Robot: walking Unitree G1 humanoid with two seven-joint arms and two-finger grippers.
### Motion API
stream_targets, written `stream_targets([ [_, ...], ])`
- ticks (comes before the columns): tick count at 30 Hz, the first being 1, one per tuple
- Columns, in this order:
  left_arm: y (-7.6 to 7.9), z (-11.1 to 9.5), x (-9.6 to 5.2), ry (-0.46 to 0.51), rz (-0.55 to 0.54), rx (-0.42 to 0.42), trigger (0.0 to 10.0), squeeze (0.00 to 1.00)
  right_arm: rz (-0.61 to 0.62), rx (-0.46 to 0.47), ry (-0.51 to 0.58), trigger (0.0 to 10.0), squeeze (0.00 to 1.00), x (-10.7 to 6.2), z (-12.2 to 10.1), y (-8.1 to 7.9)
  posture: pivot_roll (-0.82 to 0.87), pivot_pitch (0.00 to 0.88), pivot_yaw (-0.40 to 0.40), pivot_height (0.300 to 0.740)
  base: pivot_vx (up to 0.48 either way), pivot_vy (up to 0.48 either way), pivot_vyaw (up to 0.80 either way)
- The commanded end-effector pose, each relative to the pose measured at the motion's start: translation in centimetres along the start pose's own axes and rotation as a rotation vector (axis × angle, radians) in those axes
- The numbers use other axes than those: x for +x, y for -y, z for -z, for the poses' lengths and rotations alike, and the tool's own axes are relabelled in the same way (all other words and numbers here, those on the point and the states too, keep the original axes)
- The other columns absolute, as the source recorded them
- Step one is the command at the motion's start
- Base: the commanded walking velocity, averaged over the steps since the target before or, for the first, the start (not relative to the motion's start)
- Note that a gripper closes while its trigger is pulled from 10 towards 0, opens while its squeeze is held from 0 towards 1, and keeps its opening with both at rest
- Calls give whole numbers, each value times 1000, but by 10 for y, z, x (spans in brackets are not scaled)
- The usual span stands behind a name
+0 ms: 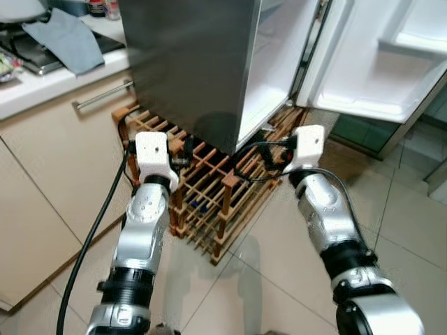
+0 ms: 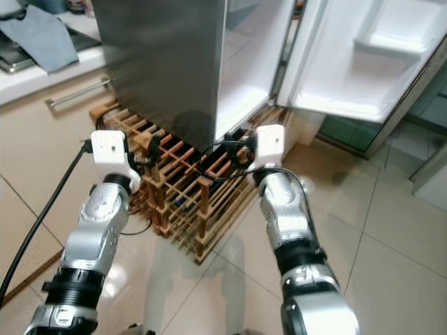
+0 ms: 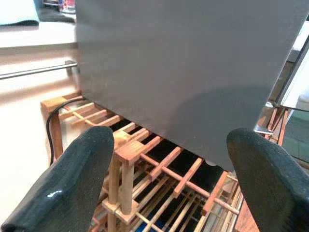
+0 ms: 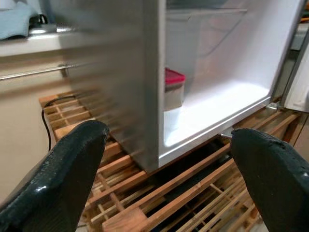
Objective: Restocking fridge
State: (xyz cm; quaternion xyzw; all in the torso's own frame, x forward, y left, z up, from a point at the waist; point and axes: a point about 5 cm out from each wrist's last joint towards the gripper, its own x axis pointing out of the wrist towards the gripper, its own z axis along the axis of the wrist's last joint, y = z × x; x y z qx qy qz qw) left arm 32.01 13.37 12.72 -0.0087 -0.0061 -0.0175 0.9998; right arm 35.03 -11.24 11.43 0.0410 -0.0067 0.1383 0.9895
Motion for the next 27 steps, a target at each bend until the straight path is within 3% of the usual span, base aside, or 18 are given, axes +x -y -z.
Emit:
stream_targets([
  [1,1,-4,0,3,4,22,10000,0,7,-27,15,10000,47,2,-2,-2,-5,0,-59,740,0,0,0],
  [3,-4,-2,2,-17,-18,11,10000,0,-11,-4,32,10000,94,2,-2,-6,-5,0,-53,740,0,0,0],
  [13,-27,-11,9,-2,-80,57,10000,0,10,9,59,10000,82,0,-5,-8,-23,0,-33,740,0,-52,451],
  [24,-26,-21,10,49,-71,66,10000,0,8,48,47,10000,82,1,0,-12,-1,0,-23,740,0,-47,472],
  [27,-33,-24,13,55,-88,38,10000,0,6,64,53,10000,82,6,-4,-14,5,0,-24,740,0,472,469],
])
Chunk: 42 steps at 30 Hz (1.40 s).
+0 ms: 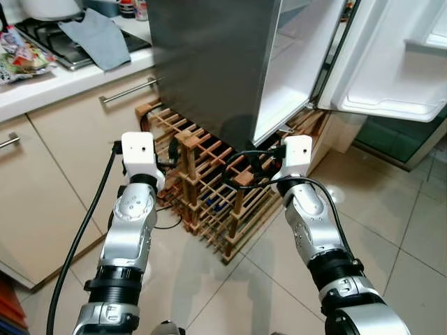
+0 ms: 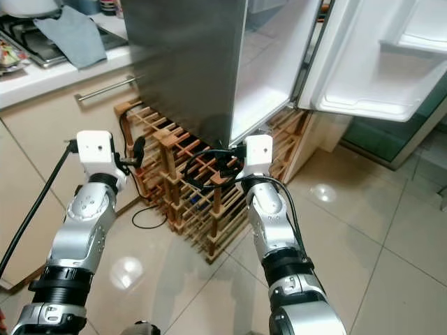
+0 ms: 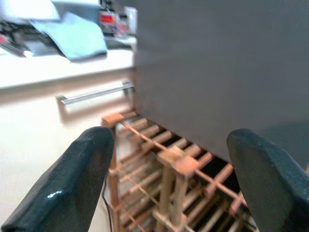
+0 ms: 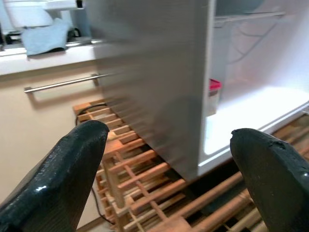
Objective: Restocking fridge
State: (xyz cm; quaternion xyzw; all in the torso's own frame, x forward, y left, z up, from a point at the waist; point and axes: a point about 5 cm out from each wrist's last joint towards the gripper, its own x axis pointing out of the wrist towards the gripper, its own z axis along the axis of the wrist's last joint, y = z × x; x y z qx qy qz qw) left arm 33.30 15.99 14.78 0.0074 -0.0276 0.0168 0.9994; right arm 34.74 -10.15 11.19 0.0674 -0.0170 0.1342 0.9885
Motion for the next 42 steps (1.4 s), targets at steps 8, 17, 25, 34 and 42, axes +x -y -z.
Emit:
stream_targets([
  [8,-14,-3,1,11,-70,68,10000,0,12,-4,48,10000,67,4,-12,2,-16,0,-21,740,0,469,470],
  [17,-52,26,-38,-139,-189,198,10000,0,154,-278,-137,10000,86,-53,24,48,-1,0,-39,740,0,299,446],
  [25,-58,9,-45,-54,-175,200,10000,0,192,-167,-157,10000,24,-77,34,46,23,0,-32,740,0,-92,348],
  [34,-33,8,-35,-59,-122,203,10000,0,184,-108,-109,10000,43,-51,21,40,23,0,-9,740,0,-458,541],
  [42,-26,8,-28,-52,-113,183,10000,0,125,-118,-61,10000,51,-45,9,35,-24,0,-14,740,0,-458,505],
])
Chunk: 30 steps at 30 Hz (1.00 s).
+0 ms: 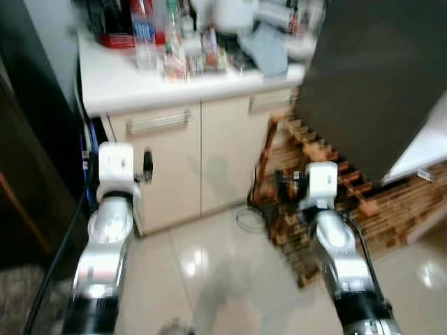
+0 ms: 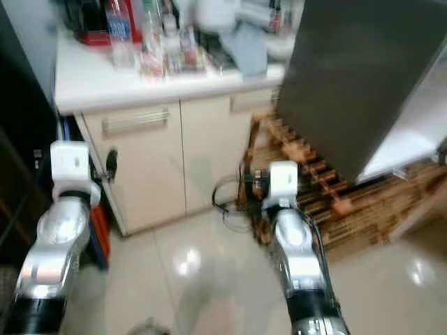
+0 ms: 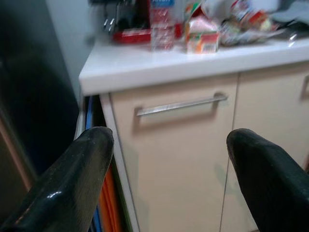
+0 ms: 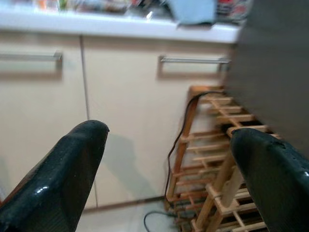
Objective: Restocking fridge
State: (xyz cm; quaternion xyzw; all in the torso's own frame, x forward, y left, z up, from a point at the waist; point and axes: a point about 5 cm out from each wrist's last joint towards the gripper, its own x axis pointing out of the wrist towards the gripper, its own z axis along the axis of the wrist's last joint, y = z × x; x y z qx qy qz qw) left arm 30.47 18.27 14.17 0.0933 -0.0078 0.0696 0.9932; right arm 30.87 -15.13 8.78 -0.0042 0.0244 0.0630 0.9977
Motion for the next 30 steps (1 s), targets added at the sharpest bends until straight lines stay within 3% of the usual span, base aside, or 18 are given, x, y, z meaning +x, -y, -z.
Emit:
stream_targets([
  [1,0,1,2,-6,-16,13,10000,0,-42,21,34,10000,51,6,-10,-7,-27,0,-17,740,0,-458,500],
  [8,-1,-1,6,1,-30,18,10000,0,-101,20,47,10000,47,10,-14,-21,-52,0,3,740,0,-458,488],
  [11,-1,2,7,-24,-31,-20,10000,0,-104,41,51,10000,59,12,-16,-26,-45,0,1,740,0,-455,477],
  [13,-3,1,7,-19,-36,-39,10000,0,-119,29,41,10000,129,11,-14,-28,-35,0,-5,740,0,0,478],
  [14,-4,1,8,-21,-33,-9,10000,0,-119,23,28,10000,145,11,-11,-28,-26,0,-9,740,0,0,481],
  [19,-5,-8,9,37,17,-18,10000,0,-153,10,1,10000,133,10,-6,-33,-14,0,-17,740,0,0,479],
  [24,-5,-21,14,83,18,-36,10000,0,-145,-17,23,10000,35,14,-9,-37,1,0,-13,740,467,0,442],
  [30,0,-35,18,154,68,-16,10000,0,-94,-9,106,10000,27,18,-22,-34,-5,0,-3,740,480,0,0],
])
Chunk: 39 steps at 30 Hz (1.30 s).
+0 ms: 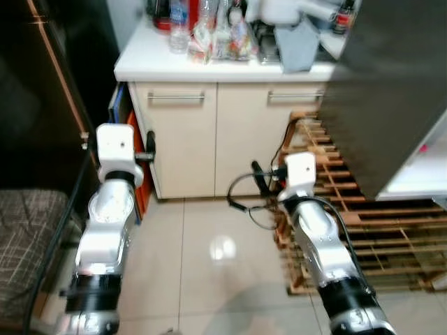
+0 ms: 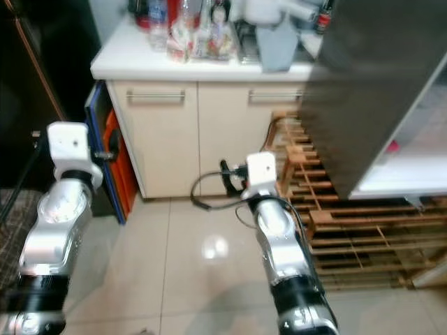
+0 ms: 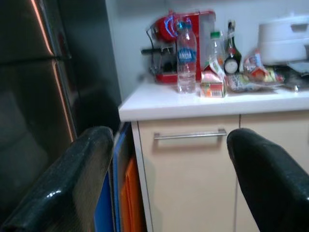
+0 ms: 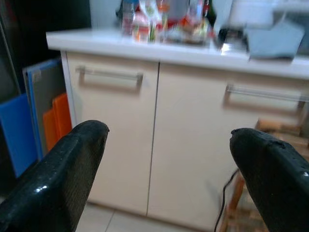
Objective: Restocking fridge
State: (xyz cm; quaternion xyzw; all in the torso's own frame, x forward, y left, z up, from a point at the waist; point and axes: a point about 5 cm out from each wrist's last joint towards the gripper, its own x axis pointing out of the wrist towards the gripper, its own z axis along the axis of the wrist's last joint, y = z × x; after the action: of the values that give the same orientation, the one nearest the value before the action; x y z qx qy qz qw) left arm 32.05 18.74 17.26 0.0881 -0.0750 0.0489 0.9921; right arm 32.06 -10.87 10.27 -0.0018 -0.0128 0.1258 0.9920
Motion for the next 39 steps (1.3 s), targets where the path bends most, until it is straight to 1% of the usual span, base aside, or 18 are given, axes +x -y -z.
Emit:
stream_targets([
  [1,10,-6,3,23,55,-1,10000,0,19,-24,48,10000,27,3,-9,4,-7,0,-4,740,480,0,0],
  [3,12,-6,4,27,61,-3,10000,0,9,-31,57,10000,27,3,-10,3,-3,0,-9,740,480,0,0],
  [4,12,-7,4,26,55,-14,10000,0,19,-25,54,10000,12,3,-10,5,-3,0,-9,740,480,0,0],
  [7,12,-8,5,26,43,-38,10000,0,38,-16,47,10000,8,2,-8,10,-2,0,-9,740,480,0,0],
  [16,18,-10,4,47,53,-40,10000,0,33,-13,42,10000,12,5,-7,12,8,0,-26,740,480,0,0],
  [22,15,-20,8,95,40,-26,10000,0,19,-5,58,10000,4,7,-8,8,22,0,-34,740,480,0,0],
  [24,12,-32,11,146,29,-10,10000,0,16,-5,85,10000,4,7,-11,8,26,0,-37,740,480,0,0],
  [25,11,-35,12,159,26,-5,10000,0,15,-4,94,10000,4,7,-13,7,26,0,-37,740,480,0,0],
  [28,9,-40,15,170,20,-8,10000,0,3,-14,116,10000,12,8,-17,7,27,0,-37,740,480,0,0],
  [30,9,-40,15,169,19,-9,10000,0,-1,-21,117,10000,12,8,-17,6,27,0,-37,740,480,0,0],
  [32,10,-38,16,160,20,-13,10000,0,-7,-15,132,10000,35,9,-20,5,24,0,-41,740,480,0,544],
  [35,11,-39,17,162,20,-17,10000,0,6,-28,140,10000,20,10,-22,6,24,0,-43,740,480,0,475],
  [37,9,-48,21,191,13,-18,10000,0,15,-24,141,10000,4,11,-22,6,27,0,-53,740,480,0,0],
  [39,8,-52,23,203,9,-17,10000,0,13,-24,142,10000,8,11,-22,6,27,0,-53,740,480,0,0],
])
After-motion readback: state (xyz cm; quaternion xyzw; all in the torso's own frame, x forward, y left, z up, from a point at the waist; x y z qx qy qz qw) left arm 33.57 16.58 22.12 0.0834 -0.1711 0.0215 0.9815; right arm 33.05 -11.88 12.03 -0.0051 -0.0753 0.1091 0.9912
